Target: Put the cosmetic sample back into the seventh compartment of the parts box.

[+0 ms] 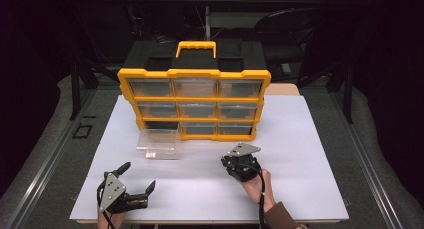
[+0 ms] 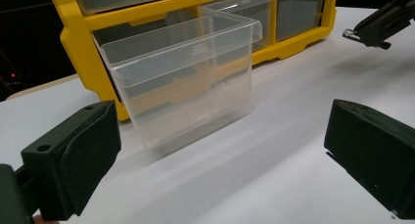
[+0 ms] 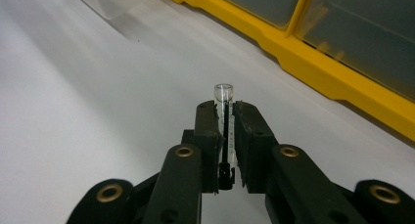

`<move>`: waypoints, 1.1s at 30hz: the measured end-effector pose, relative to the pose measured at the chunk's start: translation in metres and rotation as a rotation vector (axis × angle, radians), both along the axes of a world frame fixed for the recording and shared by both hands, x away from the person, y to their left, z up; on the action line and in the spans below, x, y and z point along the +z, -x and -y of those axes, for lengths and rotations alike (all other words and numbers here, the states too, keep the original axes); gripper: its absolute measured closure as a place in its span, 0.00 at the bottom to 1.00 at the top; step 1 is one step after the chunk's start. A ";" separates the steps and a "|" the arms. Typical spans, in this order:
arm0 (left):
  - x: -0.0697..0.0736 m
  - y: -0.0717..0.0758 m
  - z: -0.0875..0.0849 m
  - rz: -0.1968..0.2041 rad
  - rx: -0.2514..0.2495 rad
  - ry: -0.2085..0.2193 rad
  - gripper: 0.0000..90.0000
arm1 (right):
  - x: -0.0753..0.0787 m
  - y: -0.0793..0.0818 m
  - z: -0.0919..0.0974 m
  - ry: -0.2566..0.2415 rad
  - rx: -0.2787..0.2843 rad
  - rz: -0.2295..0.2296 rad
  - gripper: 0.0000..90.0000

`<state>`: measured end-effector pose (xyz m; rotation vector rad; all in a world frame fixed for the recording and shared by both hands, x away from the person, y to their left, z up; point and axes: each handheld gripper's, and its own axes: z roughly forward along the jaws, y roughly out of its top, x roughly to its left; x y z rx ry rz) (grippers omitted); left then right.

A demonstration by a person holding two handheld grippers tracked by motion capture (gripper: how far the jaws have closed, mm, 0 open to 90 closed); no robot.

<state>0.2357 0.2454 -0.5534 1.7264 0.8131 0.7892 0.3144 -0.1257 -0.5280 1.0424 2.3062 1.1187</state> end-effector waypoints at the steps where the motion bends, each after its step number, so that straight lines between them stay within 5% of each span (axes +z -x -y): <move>1: 0.000 0.000 0.000 0.000 0.000 -0.001 0.00 | 0.001 0.000 0.000 -0.001 0.003 0.008 0.89; 33: 0.000 0.000 0.000 0.000 0.002 -0.002 0.00 | 0.010 0.007 -0.013 -0.069 0.015 0.144 0.89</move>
